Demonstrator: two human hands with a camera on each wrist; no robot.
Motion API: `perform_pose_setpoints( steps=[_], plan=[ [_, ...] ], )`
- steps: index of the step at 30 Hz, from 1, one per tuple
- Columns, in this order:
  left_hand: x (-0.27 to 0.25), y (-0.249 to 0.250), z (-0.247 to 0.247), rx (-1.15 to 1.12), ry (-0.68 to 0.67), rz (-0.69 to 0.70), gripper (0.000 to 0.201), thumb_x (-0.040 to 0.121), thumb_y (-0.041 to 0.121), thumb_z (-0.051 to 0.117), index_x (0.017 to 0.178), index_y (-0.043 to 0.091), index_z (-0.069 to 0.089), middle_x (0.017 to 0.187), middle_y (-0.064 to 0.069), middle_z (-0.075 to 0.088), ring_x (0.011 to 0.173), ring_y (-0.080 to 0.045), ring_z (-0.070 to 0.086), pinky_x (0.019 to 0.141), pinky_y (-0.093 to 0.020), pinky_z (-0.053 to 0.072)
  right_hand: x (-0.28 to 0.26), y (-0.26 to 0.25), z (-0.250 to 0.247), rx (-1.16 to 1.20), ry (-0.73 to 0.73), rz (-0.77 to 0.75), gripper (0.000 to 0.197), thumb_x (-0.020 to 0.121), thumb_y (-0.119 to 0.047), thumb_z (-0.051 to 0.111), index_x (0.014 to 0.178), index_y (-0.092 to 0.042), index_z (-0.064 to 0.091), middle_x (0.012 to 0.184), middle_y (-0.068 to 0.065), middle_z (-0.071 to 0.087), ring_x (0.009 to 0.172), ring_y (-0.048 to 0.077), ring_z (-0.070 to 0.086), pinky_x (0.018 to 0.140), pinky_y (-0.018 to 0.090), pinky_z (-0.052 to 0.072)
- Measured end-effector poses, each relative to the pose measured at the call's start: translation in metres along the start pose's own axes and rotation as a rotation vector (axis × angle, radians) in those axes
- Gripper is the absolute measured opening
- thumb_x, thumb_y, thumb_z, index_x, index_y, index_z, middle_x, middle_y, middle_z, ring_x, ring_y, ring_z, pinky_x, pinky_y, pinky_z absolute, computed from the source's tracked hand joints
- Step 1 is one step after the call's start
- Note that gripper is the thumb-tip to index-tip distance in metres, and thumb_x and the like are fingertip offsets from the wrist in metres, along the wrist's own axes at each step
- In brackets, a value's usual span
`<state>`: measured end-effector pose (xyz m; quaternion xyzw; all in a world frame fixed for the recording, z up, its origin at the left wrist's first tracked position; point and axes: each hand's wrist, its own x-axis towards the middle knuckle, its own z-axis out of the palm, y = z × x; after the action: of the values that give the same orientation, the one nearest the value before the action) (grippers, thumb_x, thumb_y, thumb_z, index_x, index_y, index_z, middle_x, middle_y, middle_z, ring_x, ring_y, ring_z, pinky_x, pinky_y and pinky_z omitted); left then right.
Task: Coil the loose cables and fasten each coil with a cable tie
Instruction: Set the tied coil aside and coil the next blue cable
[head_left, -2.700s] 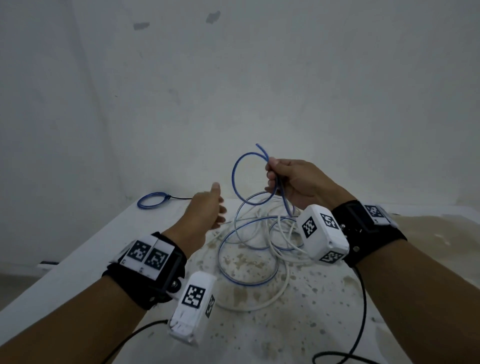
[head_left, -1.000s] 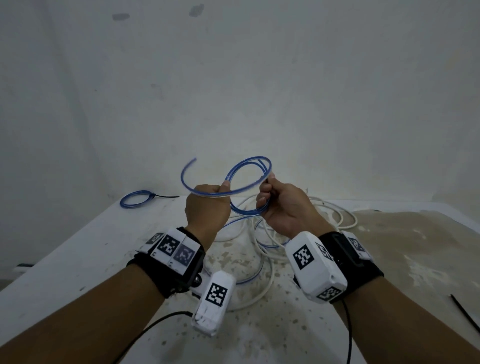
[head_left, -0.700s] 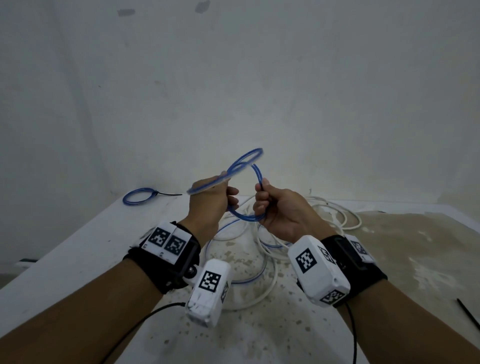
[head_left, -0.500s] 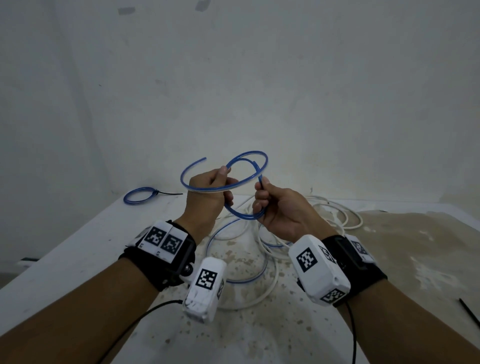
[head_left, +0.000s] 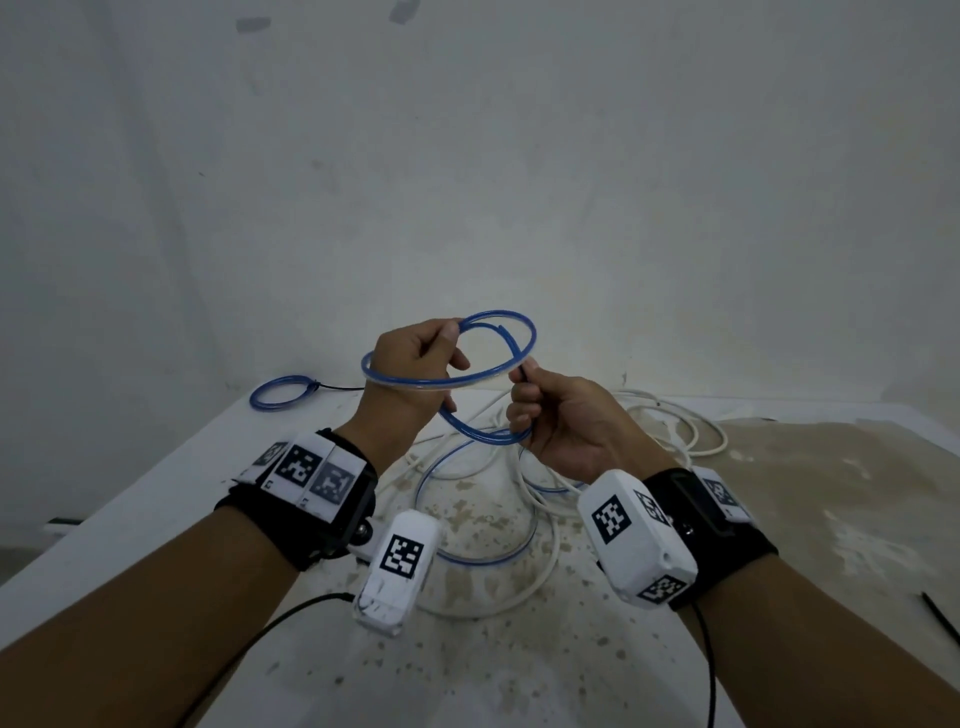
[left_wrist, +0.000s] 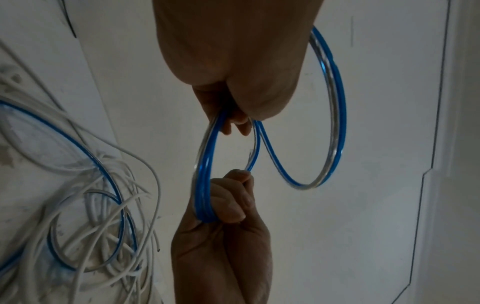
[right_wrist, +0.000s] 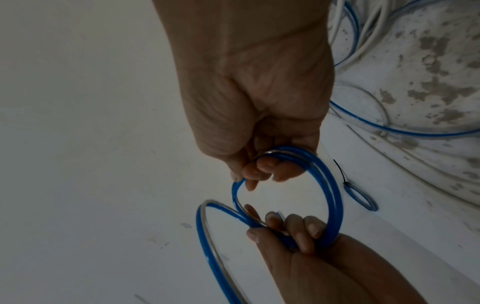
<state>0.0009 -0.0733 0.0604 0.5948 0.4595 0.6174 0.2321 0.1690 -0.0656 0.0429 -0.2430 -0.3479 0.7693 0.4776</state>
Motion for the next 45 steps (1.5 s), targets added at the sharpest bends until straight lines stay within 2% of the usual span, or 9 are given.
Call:
perform_pose_setpoints(
  steps=[3,8,14,21,26,31,36,39,45],
  plan=[
    [0.004,0.002,-0.004,-0.017,-0.028,-0.038,0.023,0.101,0.015,0.051,0.087,0.02,0.068,0.077,-0.004,0.067,0.037,-0.012,0.047,0.038,-0.023,0.043,-0.001,0.001,-0.004,-0.034,-0.026,-0.001,0.02,0.09,-0.021,0.06,0.077,-0.007,0.062,0.059,-0.002,0.044,0.05,0.009,0.039,0.047,0.018,0.041],
    [0.008,0.005,-0.007,0.016,-0.118,-0.049,0.03,0.101,-0.003,0.039,0.107,0.002,0.068,0.08,-0.011,0.067,0.033,-0.005,0.04,0.035,-0.018,0.037,-0.003,0.002,-0.006,-0.107,-0.077,0.02,0.014,0.083,-0.019,0.062,0.077,-0.007,0.061,0.058,-0.002,0.043,0.049,0.009,0.038,0.046,0.018,0.039],
    [0.006,0.004,-0.009,0.102,-0.141,0.052,0.024,0.102,0.006,0.046,0.111,0.002,0.068,0.072,-0.007,0.06,0.041,0.004,0.049,0.046,-0.005,0.034,0.0,0.004,-0.005,-0.135,-0.047,0.019,0.024,0.098,-0.014,0.053,0.077,-0.008,0.064,0.058,-0.002,0.044,0.049,0.009,0.037,0.046,0.019,0.038],
    [0.007,-0.001,-0.012,0.133,-0.107,0.099,0.018,0.095,0.016,0.063,0.08,0.02,0.071,0.073,0.003,0.071,0.068,0.0,0.066,0.07,-0.013,0.05,0.004,0.004,-0.007,-0.189,-0.076,0.022,0.015,0.091,-0.018,0.059,0.082,-0.008,0.064,0.058,-0.003,0.043,0.05,0.008,0.035,0.046,0.019,0.035],
    [0.007,-0.005,-0.007,0.166,-0.019,-0.009,0.018,0.096,0.021,0.062,0.08,0.017,0.07,0.07,0.005,0.069,0.053,0.005,0.059,0.059,-0.015,0.044,0.004,0.002,-0.009,-0.227,-0.091,0.017,0.016,0.075,-0.02,0.065,0.067,-0.008,0.072,0.057,-0.003,0.044,0.05,0.008,0.036,0.045,0.018,0.035],
    [0.002,0.003,-0.006,0.149,-0.094,-0.083,0.013,0.095,0.015,0.063,0.088,0.009,0.072,0.073,-0.001,0.068,0.046,0.005,0.057,0.047,-0.006,0.04,0.005,0.004,-0.017,-0.19,-0.105,0.007,0.015,0.081,-0.021,0.063,0.076,-0.007,0.068,0.057,-0.002,0.043,0.051,0.009,0.035,0.046,0.019,0.036],
    [0.001,0.006,-0.003,0.008,-0.124,-0.302,0.02,0.096,0.015,0.062,0.102,0.0,0.072,0.058,-0.001,0.06,0.033,-0.004,0.035,0.036,-0.017,0.029,0.003,0.006,-0.023,-0.178,-0.154,-0.007,0.019,0.087,-0.023,0.059,0.081,-0.006,0.065,0.057,-0.003,0.042,0.051,0.008,0.036,0.046,0.019,0.037],
    [0.0,0.006,0.0,-0.083,-0.118,-0.409,0.021,0.095,0.015,0.063,0.102,-0.002,0.071,0.07,-0.014,0.053,0.034,-0.008,0.027,0.035,-0.016,0.025,0.003,0.006,-0.026,-0.188,-0.168,-0.004,0.02,0.089,-0.023,0.057,0.084,-0.005,0.064,0.058,-0.003,0.043,0.051,0.008,0.037,0.047,0.019,0.037],
    [-0.003,0.01,0.0,0.024,-0.171,-0.249,0.018,0.096,0.011,0.06,0.103,-0.001,0.071,0.067,-0.004,0.064,0.034,-0.001,0.044,0.037,-0.012,0.033,0.005,0.007,-0.03,-0.114,-0.14,-0.037,0.022,0.088,-0.025,0.058,0.077,-0.007,0.068,0.057,-0.003,0.044,0.05,0.008,0.037,0.047,0.019,0.037]
  ],
)
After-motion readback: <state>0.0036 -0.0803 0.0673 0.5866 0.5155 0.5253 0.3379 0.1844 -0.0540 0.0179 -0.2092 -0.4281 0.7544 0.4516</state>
